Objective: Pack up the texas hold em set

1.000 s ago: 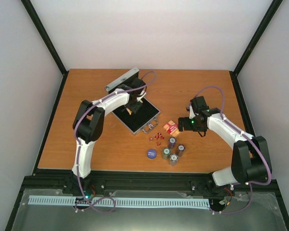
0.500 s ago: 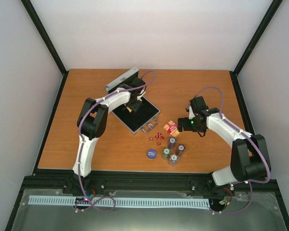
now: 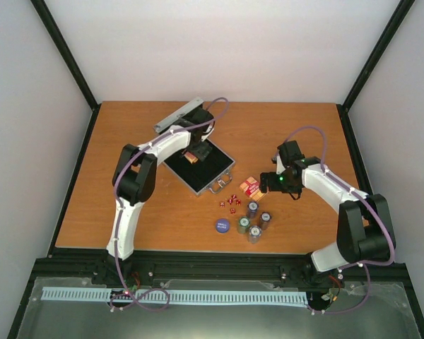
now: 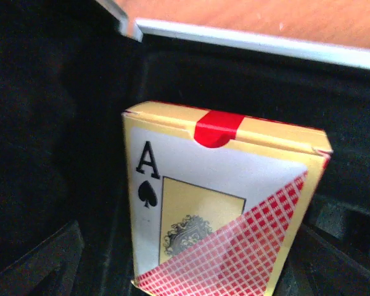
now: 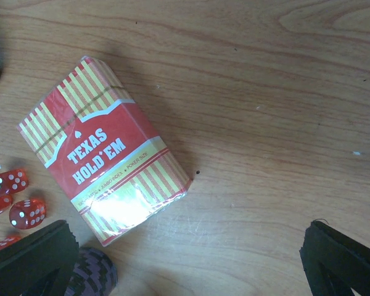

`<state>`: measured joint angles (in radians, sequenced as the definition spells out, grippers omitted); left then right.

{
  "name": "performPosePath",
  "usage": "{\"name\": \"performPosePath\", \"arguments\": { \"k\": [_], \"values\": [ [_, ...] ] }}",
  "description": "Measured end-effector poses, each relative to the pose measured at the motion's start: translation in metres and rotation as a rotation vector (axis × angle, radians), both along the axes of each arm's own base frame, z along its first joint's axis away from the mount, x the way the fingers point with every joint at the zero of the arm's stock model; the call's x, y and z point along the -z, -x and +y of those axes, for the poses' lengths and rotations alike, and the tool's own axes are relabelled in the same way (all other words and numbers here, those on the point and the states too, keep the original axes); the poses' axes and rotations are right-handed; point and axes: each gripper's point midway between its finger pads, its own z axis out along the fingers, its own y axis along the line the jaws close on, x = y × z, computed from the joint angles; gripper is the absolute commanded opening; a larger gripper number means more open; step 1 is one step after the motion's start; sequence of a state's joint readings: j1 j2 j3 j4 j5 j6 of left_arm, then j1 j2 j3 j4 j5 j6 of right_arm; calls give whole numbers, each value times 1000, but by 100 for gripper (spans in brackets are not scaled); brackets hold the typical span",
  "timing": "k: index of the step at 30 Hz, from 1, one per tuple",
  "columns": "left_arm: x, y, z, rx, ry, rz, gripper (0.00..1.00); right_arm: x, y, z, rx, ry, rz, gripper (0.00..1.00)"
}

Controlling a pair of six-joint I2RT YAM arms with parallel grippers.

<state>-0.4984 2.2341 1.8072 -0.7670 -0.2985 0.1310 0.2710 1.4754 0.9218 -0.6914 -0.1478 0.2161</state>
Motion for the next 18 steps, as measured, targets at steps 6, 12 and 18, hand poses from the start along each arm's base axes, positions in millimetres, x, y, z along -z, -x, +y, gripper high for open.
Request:
{"name": "performPosePath", "arguments": {
  "k": [6, 12, 18],
  "values": [
    [-23, -8, -6, -10, 41, -33, 96, 0, 0, 1, -3, -2, -1, 100],
    [-61, -25, -17, -43, 112, -99, 97, 0, 0, 1, -5, -5, 0, 100],
    [-71, -37, -25, -113, 178, -142, 95, 0, 0, 1, -11, -3, 0, 100]
  ]
}}
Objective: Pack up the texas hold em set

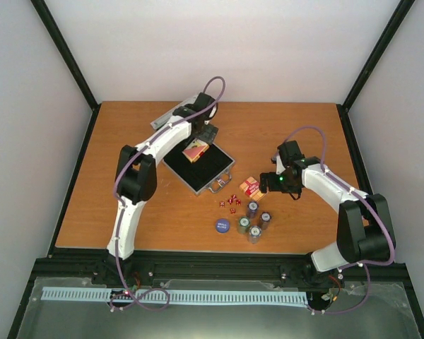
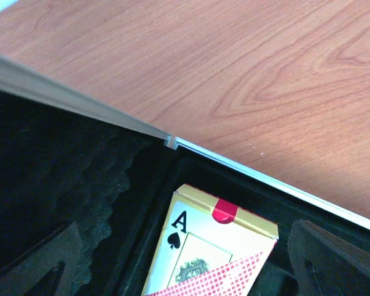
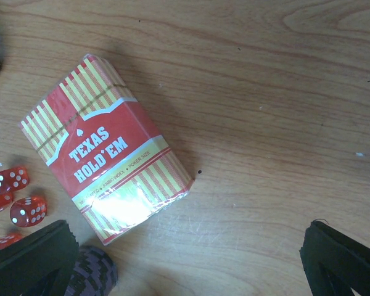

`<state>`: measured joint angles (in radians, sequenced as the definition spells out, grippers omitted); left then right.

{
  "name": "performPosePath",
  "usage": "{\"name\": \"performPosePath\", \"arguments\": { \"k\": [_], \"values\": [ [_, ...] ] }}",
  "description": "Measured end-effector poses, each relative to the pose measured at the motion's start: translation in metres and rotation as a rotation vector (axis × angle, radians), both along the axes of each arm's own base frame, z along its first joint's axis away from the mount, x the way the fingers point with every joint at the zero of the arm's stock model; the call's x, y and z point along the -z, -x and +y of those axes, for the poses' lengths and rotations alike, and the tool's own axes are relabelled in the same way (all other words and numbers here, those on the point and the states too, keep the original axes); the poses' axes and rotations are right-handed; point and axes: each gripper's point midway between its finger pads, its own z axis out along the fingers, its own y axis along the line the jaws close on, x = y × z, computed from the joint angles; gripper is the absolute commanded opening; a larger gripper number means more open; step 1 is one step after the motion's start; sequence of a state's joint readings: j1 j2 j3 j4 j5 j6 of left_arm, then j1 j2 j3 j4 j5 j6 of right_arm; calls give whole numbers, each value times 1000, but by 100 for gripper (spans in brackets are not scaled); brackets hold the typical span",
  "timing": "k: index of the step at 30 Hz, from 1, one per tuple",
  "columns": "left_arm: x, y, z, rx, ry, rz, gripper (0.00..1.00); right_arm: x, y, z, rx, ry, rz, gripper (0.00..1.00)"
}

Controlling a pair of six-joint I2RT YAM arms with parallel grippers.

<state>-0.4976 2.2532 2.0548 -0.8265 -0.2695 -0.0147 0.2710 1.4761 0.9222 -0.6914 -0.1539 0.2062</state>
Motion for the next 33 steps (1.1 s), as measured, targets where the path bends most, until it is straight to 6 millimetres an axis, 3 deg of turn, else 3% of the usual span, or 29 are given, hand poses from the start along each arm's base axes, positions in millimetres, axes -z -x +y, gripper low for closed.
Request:
{"name": "performPosePath", "arguments": {
  "k": [10, 19, 26, 33],
  "values": [
    [56, -4, -3, -94, -70, 29, 95, 3, 1, 1, -2, -2, 12, 100],
    [58, -2, 6, -150, -135, -5, 95, 7, 2, 4, -9, -19, 27, 100],
    [75, 11, 22, -164, -215, 22, 95, 9, 2, 7, -14, -31, 36, 100],
    [71, 20, 24, -142, -209, 30, 98, 12, 2, 8, -15, -34, 45, 100]
  ]
}}
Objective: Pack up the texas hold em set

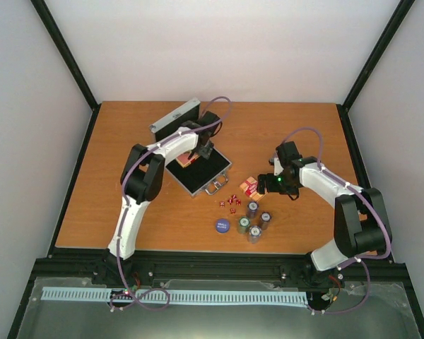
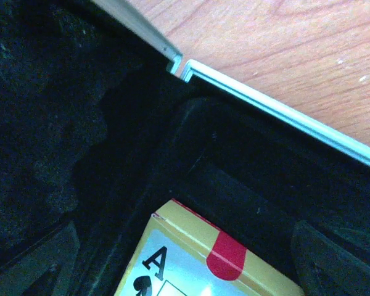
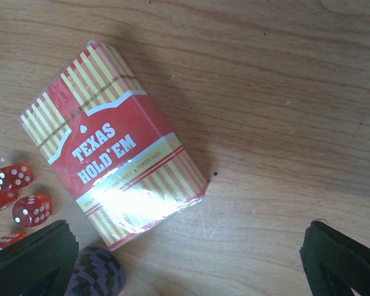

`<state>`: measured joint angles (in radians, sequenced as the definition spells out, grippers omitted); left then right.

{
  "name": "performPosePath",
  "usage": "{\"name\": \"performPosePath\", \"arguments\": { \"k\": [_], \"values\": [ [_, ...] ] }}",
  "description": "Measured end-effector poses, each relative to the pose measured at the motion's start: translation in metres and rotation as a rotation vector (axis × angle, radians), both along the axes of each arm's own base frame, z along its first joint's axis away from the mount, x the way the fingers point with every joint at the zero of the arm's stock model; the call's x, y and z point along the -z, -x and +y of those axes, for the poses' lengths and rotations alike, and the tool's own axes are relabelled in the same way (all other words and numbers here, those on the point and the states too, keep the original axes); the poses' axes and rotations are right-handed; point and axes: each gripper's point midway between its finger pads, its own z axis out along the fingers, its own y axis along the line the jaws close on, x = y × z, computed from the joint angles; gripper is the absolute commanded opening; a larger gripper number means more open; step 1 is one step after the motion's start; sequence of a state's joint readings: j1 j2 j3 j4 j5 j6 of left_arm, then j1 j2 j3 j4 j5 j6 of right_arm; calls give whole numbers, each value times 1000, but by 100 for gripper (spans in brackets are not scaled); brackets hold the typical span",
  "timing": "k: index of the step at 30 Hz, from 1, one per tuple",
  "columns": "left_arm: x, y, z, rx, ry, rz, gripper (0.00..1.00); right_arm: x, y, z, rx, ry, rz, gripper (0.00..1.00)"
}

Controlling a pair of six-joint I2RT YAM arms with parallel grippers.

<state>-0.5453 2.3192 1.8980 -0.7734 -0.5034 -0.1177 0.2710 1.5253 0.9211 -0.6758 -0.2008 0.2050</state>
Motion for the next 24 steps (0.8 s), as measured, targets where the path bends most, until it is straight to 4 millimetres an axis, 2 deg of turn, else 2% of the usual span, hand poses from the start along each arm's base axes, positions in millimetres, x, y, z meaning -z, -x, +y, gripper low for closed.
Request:
{"name": "performPosePath", "arguments": {
  "k": [11, 16, 21, 22, 24],
  "values": [
    [-28, -4, -22, 59, 122, -24, 98, -1, 0, 3, -8, -16, 0, 100],
    [-34, 2, -29, 41, 189, -6, 93, -1, 0, 3, -8, -16, 0, 100],
    [-33, 18, -23, -13, 222, 29, 69, -1, 0, 3, -8, -16, 0, 100],
    [-32, 21, -21, -25, 224, 34, 68, -1, 0, 3, -8, -16, 0, 100],
    [-29, 28, -17, -40, 220, 50, 52, -1, 0, 3, -7, -16, 0, 100]
  ]
}}
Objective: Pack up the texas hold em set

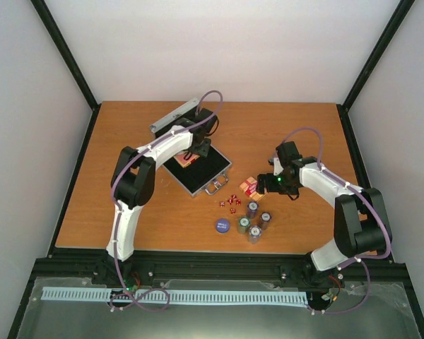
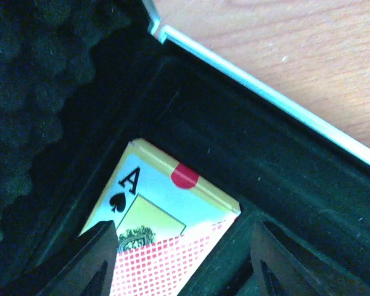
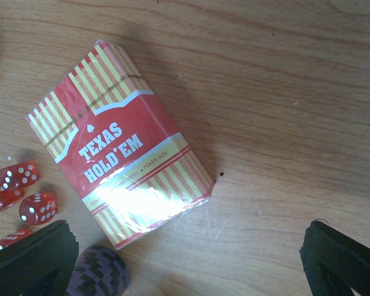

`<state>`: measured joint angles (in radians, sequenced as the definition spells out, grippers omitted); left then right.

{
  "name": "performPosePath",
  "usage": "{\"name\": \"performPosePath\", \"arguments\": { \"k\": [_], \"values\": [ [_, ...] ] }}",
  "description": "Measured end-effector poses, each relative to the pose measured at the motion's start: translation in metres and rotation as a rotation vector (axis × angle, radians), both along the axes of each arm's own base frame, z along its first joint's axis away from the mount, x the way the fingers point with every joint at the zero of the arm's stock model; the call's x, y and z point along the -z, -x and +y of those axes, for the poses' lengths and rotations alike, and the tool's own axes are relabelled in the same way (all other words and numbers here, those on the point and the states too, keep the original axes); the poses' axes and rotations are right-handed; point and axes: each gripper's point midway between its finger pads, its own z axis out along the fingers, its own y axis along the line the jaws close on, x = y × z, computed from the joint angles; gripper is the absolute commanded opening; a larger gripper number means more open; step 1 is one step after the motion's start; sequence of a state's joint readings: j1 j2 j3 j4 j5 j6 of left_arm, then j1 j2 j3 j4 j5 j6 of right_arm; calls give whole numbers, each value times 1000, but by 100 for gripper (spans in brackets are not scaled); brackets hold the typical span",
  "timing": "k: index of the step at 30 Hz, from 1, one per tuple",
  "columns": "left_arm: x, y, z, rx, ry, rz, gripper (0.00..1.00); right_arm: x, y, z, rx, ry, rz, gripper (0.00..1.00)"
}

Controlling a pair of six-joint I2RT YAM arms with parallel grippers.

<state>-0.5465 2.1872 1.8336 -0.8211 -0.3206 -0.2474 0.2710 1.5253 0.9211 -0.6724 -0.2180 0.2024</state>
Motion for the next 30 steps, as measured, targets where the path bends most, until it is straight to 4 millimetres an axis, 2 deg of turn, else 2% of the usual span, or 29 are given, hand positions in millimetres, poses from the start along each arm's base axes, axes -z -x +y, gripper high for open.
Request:
{"name": "performPosePath", "arguments": {
  "k": [3, 8, 19, 27, 30],
  "values": [
    [6, 6, 4, -15, -9, 21, 37, 0, 0, 0, 0, 0, 0, 100],
    [12, 10, 7, -31, -15, 32, 29, 0, 0, 0, 0, 0, 0, 100],
    [12, 6, 11, -47, -34, 12, 24, 0, 0, 0, -1, -1, 1, 100],
    [35, 10, 11, -42, -45, 49, 24, 0, 0, 0, -2, -3, 1, 100],
    [35, 9, 12, -43, -45, 48, 24, 0, 0, 0, -2, -3, 1, 100]
  ]
}}
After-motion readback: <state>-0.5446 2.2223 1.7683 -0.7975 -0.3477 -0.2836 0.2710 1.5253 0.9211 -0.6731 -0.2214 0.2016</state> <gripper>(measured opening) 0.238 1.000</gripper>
